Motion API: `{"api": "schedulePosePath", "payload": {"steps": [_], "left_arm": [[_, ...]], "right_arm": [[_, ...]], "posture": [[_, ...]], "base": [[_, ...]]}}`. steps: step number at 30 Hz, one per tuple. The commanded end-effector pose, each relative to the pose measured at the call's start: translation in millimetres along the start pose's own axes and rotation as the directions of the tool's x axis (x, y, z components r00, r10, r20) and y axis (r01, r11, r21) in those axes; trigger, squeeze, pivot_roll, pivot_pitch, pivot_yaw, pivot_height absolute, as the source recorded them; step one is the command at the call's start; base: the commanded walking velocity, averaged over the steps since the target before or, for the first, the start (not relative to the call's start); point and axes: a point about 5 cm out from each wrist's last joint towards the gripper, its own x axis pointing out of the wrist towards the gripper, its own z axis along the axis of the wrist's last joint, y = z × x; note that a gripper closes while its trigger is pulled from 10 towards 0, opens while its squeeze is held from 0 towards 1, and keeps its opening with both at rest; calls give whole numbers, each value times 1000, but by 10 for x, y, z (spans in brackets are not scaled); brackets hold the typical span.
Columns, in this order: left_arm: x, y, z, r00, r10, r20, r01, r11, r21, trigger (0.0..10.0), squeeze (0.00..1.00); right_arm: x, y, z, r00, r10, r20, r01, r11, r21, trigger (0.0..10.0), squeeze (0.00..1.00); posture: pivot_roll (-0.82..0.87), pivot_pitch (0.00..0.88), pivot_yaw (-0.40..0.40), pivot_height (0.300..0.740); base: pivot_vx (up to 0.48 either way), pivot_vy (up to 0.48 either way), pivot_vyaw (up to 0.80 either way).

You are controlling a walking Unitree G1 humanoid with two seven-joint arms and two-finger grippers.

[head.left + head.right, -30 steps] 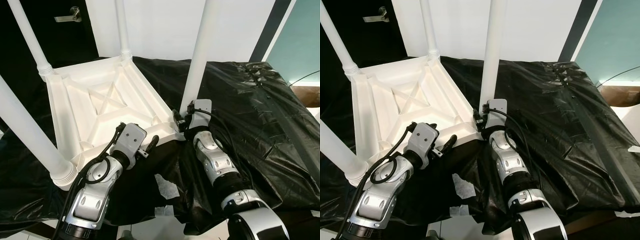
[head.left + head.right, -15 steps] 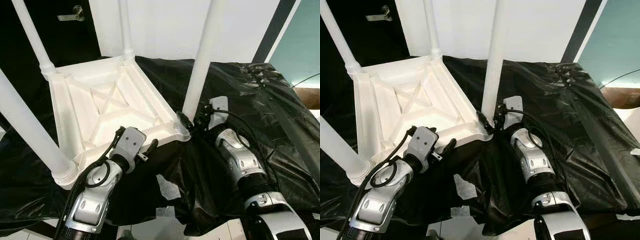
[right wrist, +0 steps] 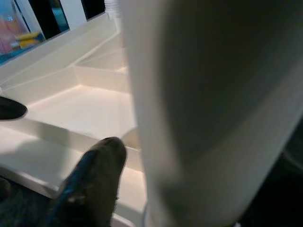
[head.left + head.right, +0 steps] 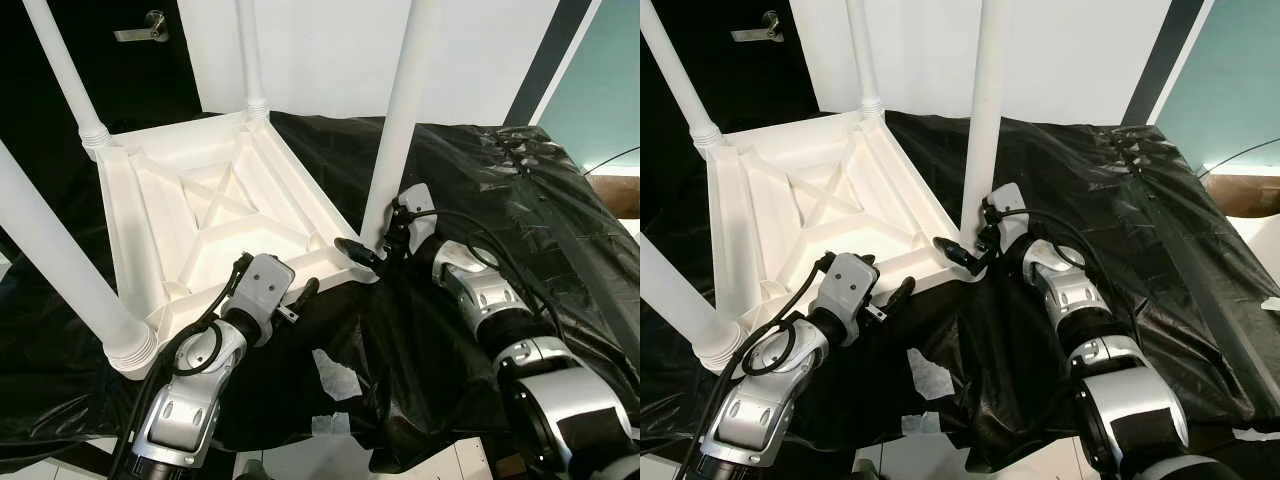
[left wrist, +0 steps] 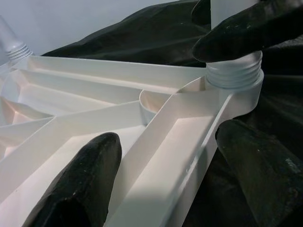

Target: Building children table

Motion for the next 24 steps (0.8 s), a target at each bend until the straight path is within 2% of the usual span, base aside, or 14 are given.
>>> {"api": "schedulePosePath", "payload": {"steps": [1, 10, 14, 15, 16, 17, 20, 21, 23, 24], "left_arm": [[12, 4, 14, 1000, 18, -2, -18, 1000, 16, 10000, 0], [-3, -5, 15, 1000, 22, -5, -22, 1000, 13, 10000, 0], [-21, -17, -2, 1000, 25, -13, -25, 1000, 6, 10000, 0], [-21, -19, -8, 1000, 26, -16, -26, 1000, 4, 10000, 0], [-21, -19, -8, 1000, 26, -16, -26, 1000, 4, 10000, 0], [-18, -20, -9, 1000, 25, -19, -25, 1000, 4, 10000, 0], [-19, -21, -7, 1000, 25, -19, -25, 1000, 4, 10000, 0], [-16, -29, -7, 1000, 20, -20, -20, 1000, 1, 10000, 0], [-16, -32, -8, 1000, 18, -21, -18, 1000, 0, 10000, 0], [-16, -36, -6, 1000, 15, -21, -15, 1000, -1, 10000, 0]], "right_arm": [[26, 30, -40, 999, 37, -36, -38, 999, -13, 0, 0], [11, 5, -111, 996, -8, -83, 7, 1000, -21, 0, 0], [40, 42, -197, 987, -118, -108, 120, 993, 16, 0, 0], [56, 54, -225, 977, -177, -119, 184, 982, 50, 0, 0], [56, 54, -225, 977, -177, -119, 184, 982, 50, 0, 0], [94, 110, -248, 963, -241, -120, 251, 966, 67, 0, 0], [113, 149, -256, 958, -263, -116, 272, 959, 76, 0, 0], [146, 226, -269, 942, -315, -113, 325, 942, 85, 0, 0], [156, 249, -275, 935, -334, -116, 345, 934, 90, 0, 0], [176, 297, -280, 921, -371, -120, 384, 918, 105, 0, 0]], "posture": [[132, 0, -60, 740], [142, 9, -67, 740], [138, 22, -61, 740], [137, 24, -60, 740], [137, 24, -60, 740], [136, 27, -56, 740], [135, 28, -55, 740], [132, 31, -51, 740], [132, 31, -51, 740], [132, 33, -51, 740]], "base": [[0, 0, 0], [0, 0, 0], [0, 0, 0], [0, 0, 0], [0, 0, 0], [0, 0, 0], [0, 0, 0], [0, 0, 0], [0, 0, 0], [0, 0, 0]]}}
